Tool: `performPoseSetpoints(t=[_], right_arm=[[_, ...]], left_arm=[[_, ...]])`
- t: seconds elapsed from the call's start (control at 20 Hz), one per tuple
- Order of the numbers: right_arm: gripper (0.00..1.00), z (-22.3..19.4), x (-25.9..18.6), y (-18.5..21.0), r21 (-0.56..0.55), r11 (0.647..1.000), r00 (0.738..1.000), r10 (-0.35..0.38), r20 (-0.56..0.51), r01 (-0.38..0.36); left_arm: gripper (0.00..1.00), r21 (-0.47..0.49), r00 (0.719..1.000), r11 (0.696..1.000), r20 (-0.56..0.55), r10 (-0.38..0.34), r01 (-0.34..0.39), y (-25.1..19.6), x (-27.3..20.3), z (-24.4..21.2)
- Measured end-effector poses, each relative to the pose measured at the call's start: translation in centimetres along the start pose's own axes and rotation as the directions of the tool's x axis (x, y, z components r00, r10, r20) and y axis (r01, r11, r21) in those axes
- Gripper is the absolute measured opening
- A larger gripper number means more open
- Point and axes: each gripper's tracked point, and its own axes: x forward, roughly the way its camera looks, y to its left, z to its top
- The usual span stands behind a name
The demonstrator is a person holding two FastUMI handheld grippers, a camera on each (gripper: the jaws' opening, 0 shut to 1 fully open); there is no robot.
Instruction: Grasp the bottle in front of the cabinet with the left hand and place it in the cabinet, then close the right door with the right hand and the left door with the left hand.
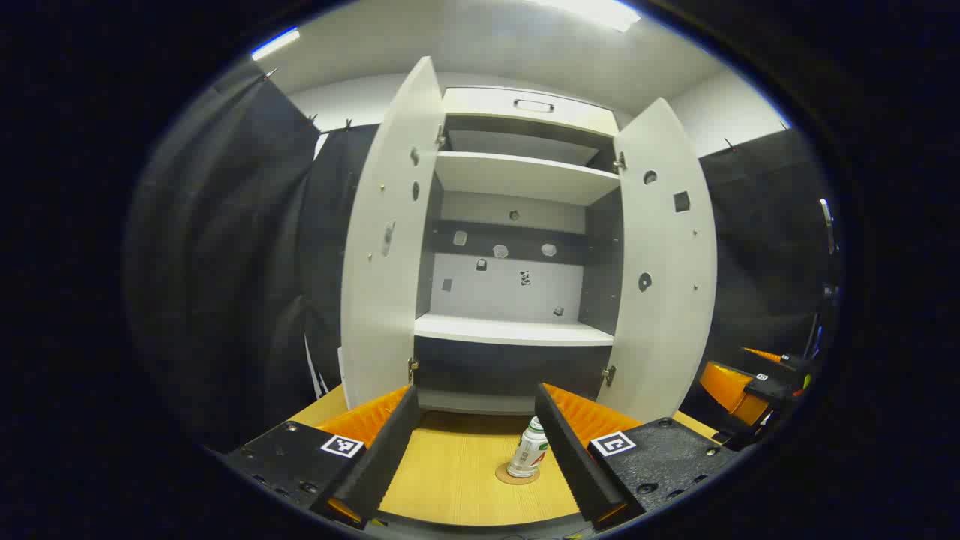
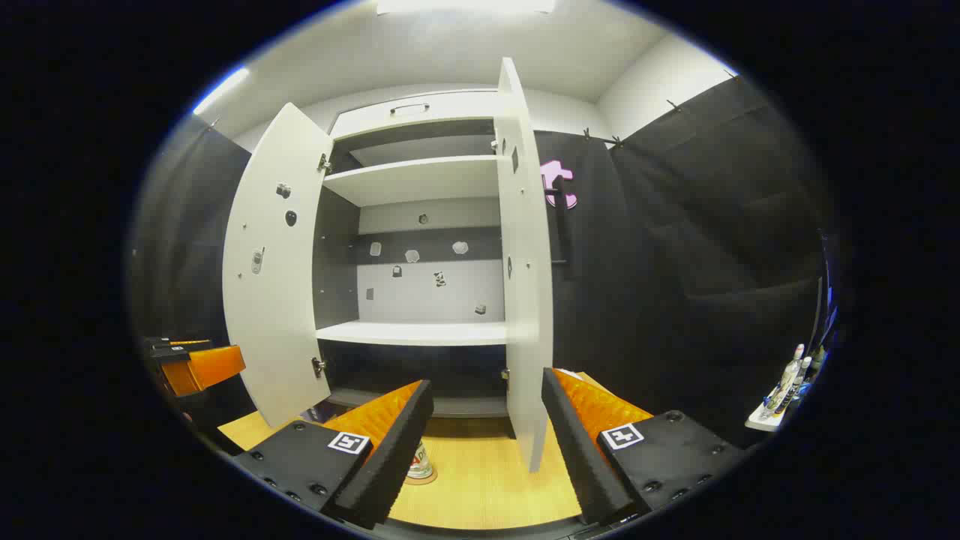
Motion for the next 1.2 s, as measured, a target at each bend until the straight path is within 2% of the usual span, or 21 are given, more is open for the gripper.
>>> performPoseSetpoints(t=[0.15, 0.2, 0.25, 0.4, 0.7, 0.85, 1.05, 1.15, 1.2], right_arm=[[0.91, -0.1, -0.3, 0.1, 0.005, 1.000, 1.000, -0.012, -0.008, 0.012], [0.96, -0.1, -0.5, 0.2, 0.004, 1.000, 1.000, -0.012, -0.012, 0.012], [0.96, -0.1, -0.5, 0.1, -0.001, 1.000, 1.000, -0.015, -0.014, 0.015], [0.96, 0.0, -0.4, -0.4, -0.013, 0.999, 0.999, -0.030, -0.015, 0.029], [0.96, 0.3, -0.8, -0.9, -0.015, 0.999, 0.999, -0.040, -0.009, 0.040], [0.96, -0.1, -0.9, -1.2, -0.024, 0.999, 0.999, -0.047, -0.017, 0.046], [0.96, -0.2, -1.2, -0.9, -0.024, 0.999, 0.999, -0.039, -0.022, 0.039], [0.96, -0.3, -1.4, -0.8, -0.025, 0.999, 0.999, -0.032, -0.025, 0.031], [0.96, -0.4, -1.5, -0.9, -0.026, 0.999, 0.999, -0.029, -0.028, 0.029]], left_arm=[[0.95, -0.045, 1.000, 0.999, -0.010, 0.019, -0.020, 1.4, -0.5, 0.5], [0.95, -0.034, 1.000, 0.999, -0.004, 0.021, -0.021, 1.6, -0.4, 0.8], [0.92, -0.018, 1.000, 1.000, 0.005, 0.020, -0.020, 1.7, -0.5, 1.2], [0.95, 0.025, 1.000, 1.000, 0.020, 0.011, -0.012, 1.6, -0.3, 1.9], [0.95, 0.027, 1.000, 0.999, 0.020, -0.019, 0.018, 0.4, -0.3, 2.4], [0.92, 0.026, 1.000, 1.000, 0.002, -0.016, 0.016, 0.5, -0.1, 1.6], [0.95, 0.036, 1.000, 0.999, -0.023, -0.003, 0.004, 0.6, 0.1, -0.2], [0.92, 0.046, 0.999, 0.999, -0.047, 0.004, -0.001, 0.6, 0.1, -1.7], [0.95, 0.045, 0.998, 0.999, -0.056, 0.003, -0.001, 0.6, 0.2, -2.4]])
